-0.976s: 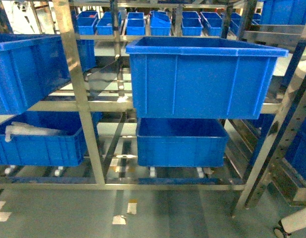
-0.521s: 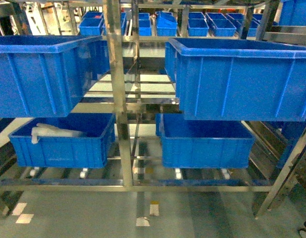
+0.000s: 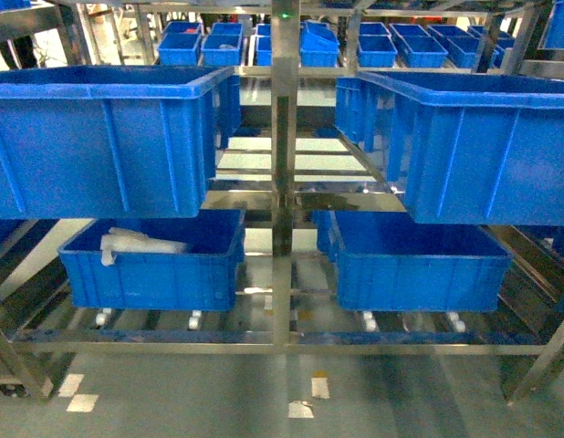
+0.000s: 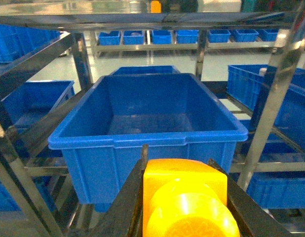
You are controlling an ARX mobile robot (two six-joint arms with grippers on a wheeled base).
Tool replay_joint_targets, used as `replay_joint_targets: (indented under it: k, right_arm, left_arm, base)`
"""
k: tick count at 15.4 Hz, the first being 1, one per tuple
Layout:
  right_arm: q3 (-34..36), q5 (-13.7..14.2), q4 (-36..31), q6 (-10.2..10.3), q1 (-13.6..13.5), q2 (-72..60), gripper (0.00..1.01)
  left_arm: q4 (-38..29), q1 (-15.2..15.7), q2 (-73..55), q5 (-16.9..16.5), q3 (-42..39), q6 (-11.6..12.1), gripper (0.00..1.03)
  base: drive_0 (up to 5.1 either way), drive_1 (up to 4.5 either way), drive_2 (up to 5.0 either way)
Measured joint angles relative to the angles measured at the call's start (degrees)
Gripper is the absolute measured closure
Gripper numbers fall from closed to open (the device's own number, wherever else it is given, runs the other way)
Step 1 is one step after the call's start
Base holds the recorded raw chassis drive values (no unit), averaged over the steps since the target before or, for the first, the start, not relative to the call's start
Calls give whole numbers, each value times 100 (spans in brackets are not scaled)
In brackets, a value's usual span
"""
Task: Sort and place red and yellow blocks in left bins
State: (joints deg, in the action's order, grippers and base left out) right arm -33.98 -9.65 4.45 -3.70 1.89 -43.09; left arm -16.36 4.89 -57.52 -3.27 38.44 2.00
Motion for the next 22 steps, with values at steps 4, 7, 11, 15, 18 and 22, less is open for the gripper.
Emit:
replay_joint_targets:
  k: [4, 7, 11, 15, 18, 22]
  right_arm:
    - [-2, 7, -17, -2, -2, 15, 74]
    - [-2, 7, -7, 0, -2, 7, 74]
    - [-2, 15, -44, -2, 0, 11, 74]
    - [-2, 17, -33, 0, -2, -9, 74]
    - [-2, 15, -39, -2, -2, -24, 74]
    - [-529, -127, -782, 24, 533, -1178, 74]
  left_arm:
    - [0, -22, 31, -31, 0, 0, 77]
    - [11, -17, 26, -28, 0, 0, 77]
    - [2, -17, 13, -31, 0, 0, 77]
    - [-4, -24, -9, -33, 0, 0, 77]
    - [0, -22, -37, -31, -9, 0, 77]
    - [2, -22, -11, -31, -9, 0, 77]
  base:
    - [5, 365, -354]
    - [-5, 423, -432]
    - [-7, 421, -436]
    - [4, 289, -281]
    - [0, 0, 0]
    - [0, 0, 0]
